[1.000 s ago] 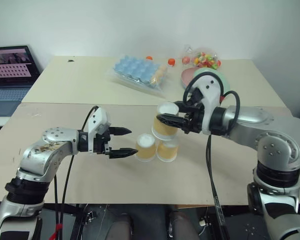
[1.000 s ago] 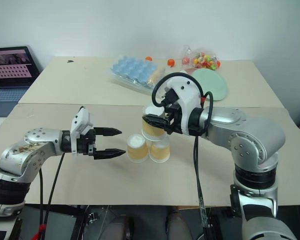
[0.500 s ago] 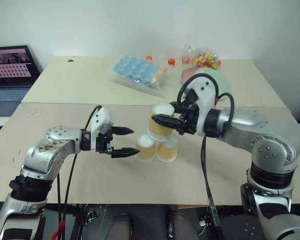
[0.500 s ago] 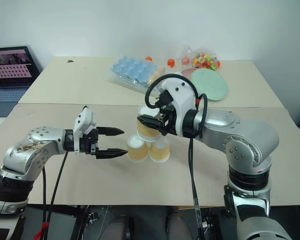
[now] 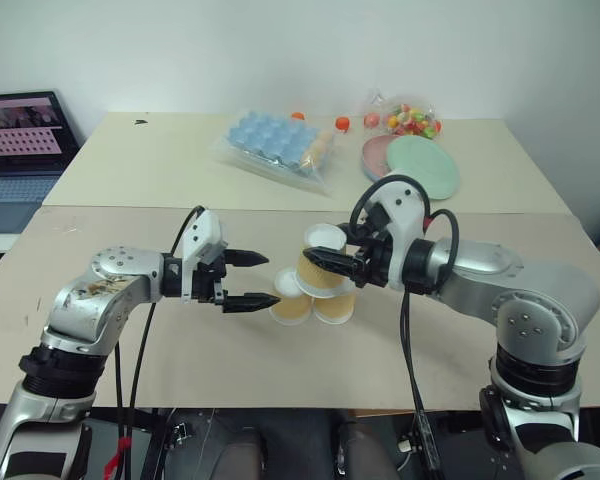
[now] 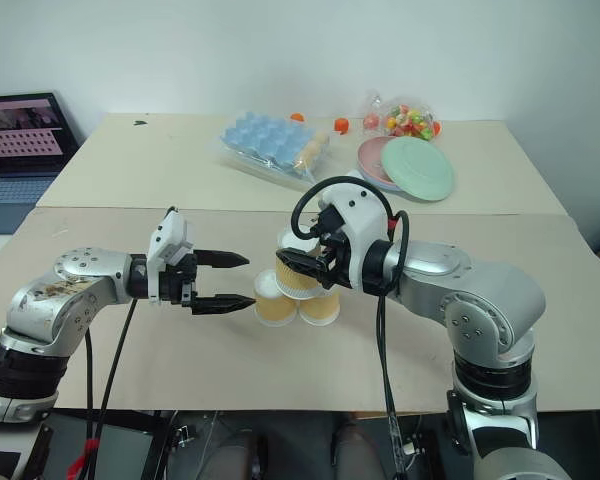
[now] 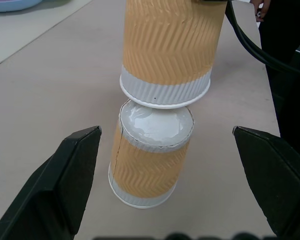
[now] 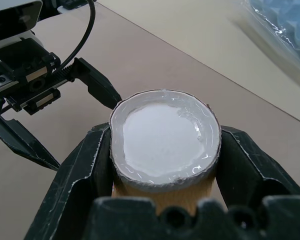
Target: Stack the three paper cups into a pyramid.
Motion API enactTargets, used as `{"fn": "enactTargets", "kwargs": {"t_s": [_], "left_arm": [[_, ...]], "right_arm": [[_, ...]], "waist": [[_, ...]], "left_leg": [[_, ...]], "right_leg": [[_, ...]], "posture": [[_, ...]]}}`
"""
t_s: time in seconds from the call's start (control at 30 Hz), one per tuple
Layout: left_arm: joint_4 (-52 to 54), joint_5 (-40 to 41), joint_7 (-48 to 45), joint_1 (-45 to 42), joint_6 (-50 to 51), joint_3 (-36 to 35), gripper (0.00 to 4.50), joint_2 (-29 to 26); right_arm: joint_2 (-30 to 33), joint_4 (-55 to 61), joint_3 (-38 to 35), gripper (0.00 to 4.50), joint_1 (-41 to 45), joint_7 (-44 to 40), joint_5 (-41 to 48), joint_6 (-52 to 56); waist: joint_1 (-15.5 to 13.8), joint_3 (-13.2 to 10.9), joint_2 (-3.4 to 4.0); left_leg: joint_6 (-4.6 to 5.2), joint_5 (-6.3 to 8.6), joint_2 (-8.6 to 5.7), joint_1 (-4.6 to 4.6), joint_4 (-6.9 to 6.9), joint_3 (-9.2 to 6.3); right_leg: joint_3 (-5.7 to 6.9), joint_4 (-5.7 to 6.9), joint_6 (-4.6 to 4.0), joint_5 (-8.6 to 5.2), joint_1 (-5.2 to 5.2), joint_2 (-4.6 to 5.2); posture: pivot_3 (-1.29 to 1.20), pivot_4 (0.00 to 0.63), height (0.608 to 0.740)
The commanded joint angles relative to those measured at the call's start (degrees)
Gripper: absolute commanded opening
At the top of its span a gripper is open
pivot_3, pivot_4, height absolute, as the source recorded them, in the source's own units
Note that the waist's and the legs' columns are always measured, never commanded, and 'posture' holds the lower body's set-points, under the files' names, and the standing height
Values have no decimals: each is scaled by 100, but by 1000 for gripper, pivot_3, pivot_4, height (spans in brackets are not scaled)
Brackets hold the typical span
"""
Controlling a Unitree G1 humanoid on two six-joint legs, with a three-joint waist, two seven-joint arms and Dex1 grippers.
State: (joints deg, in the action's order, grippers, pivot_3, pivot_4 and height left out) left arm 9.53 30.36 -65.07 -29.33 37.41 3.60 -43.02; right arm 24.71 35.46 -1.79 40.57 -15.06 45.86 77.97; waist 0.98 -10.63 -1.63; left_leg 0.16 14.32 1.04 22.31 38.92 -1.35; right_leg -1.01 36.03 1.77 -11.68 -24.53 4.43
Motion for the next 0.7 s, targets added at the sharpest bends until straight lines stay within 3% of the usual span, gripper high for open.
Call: {"fn": "enactTargets", "kwargs": {"t_s": [0.03, 0.1, 0.43, 0.7], "left_arm": [[-5, -33, -49, -161, -100, -8, 4500, 6], [-33, -47, -50, -192, -105, 6, 4500, 26], [-167, -151, -103, -276, -156, 66, 4500, 129], [-247, -163, -165, -307, -188, 105, 4500, 145]], "right_arm": [[-38, 139, -8, 3754, -16, 5, 2, -101], [-45, 145, -16, 4458, -21, 18, 5, -111], [-57, 162, -210, 4458, 94, 39, 108, -77], [-328, 108, -999, 4458, 486, 314, 671, 428]], "waist": [[1, 0, 0], [2, 0, 0], [0, 0, 0], [-1, 0, 0]], "left_leg": [[0, 0, 0, -1, 0, 0], [0, 0, 0, 0, 0, -1], [0, 0, 0, 1, -1, 0], [0, 0, 0, 1, -1, -2]], "right_leg": [[0, 0, 0, 0, 0, 0], [0, -1, 0, 0, 0, 0], [0, -2, 0, 0, 0, 0], [1, -1, 0, 0, -1, 0]], "posture": [[0, 150, 736], [0, 150, 736], [0, 150, 736], [0, 150, 736]]}}
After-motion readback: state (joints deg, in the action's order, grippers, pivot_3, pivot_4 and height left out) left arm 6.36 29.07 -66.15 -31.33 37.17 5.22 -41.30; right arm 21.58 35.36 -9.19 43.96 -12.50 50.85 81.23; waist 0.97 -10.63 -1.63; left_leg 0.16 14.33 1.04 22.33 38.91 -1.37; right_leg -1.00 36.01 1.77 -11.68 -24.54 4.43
